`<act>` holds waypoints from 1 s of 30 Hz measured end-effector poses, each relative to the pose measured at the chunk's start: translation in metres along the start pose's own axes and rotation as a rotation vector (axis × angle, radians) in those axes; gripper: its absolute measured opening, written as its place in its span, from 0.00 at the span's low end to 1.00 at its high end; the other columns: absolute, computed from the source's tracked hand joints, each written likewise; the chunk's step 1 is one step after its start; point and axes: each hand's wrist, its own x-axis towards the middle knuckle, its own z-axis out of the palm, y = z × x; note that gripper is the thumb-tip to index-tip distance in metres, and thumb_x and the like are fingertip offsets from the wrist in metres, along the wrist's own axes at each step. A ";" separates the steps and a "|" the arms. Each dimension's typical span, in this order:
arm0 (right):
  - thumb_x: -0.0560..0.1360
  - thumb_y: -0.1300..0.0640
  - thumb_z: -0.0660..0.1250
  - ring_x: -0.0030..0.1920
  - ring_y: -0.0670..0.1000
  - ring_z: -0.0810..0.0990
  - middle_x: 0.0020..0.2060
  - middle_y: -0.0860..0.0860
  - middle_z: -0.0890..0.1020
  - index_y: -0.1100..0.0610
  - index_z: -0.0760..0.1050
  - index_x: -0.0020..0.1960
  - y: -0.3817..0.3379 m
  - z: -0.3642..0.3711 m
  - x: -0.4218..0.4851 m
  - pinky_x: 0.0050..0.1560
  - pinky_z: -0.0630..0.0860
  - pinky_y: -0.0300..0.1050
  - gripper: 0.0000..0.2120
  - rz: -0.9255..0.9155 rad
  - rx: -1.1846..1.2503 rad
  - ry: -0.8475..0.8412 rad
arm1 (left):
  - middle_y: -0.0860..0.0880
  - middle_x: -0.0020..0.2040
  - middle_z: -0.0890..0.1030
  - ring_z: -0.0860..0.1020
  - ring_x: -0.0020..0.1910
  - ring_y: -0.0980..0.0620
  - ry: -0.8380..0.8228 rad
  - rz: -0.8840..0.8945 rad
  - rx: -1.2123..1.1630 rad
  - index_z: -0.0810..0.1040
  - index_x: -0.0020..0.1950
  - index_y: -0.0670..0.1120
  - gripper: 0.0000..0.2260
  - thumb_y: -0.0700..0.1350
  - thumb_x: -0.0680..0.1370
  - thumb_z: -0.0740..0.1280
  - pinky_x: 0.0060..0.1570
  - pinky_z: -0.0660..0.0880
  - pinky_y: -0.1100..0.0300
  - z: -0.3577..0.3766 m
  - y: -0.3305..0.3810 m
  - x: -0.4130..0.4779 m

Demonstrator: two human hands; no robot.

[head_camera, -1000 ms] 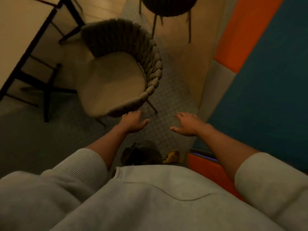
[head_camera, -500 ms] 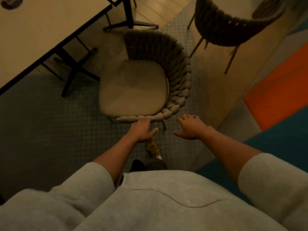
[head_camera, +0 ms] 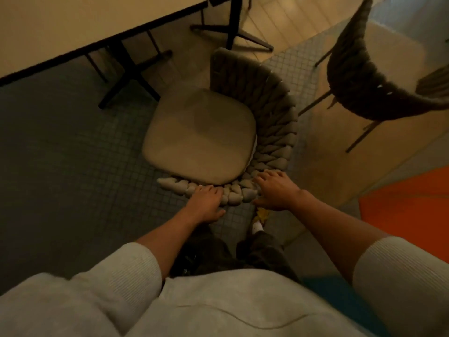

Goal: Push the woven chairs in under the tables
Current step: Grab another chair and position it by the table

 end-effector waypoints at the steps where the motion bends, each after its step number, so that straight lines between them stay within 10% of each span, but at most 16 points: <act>1: 0.75 0.31 0.64 0.78 0.58 0.64 0.77 0.54 0.68 0.52 0.64 0.78 0.009 0.000 0.006 0.76 0.62 0.60 0.39 -0.025 -0.022 -0.003 | 0.43 0.71 0.74 0.70 0.70 0.42 -0.006 -0.014 0.010 0.68 0.73 0.44 0.30 0.60 0.78 0.66 0.70 0.65 0.46 0.003 0.004 0.006; 14: 0.75 0.35 0.69 0.81 0.58 0.56 0.80 0.55 0.62 0.55 0.59 0.81 0.100 0.010 0.049 0.80 0.53 0.61 0.44 -0.248 -0.229 -0.082 | 0.43 0.73 0.72 0.71 0.71 0.43 -0.136 -0.275 0.012 0.62 0.78 0.44 0.28 0.47 0.79 0.67 0.74 0.60 0.45 0.043 0.056 0.068; 30: 0.77 0.38 0.67 0.81 0.58 0.57 0.80 0.55 0.62 0.55 0.58 0.82 0.073 0.024 0.064 0.81 0.50 0.63 0.40 -0.223 -0.244 -0.072 | 0.44 0.75 0.71 0.71 0.71 0.42 0.032 -0.146 -0.004 0.61 0.80 0.45 0.26 0.43 0.81 0.61 0.66 0.69 0.49 0.057 0.032 0.051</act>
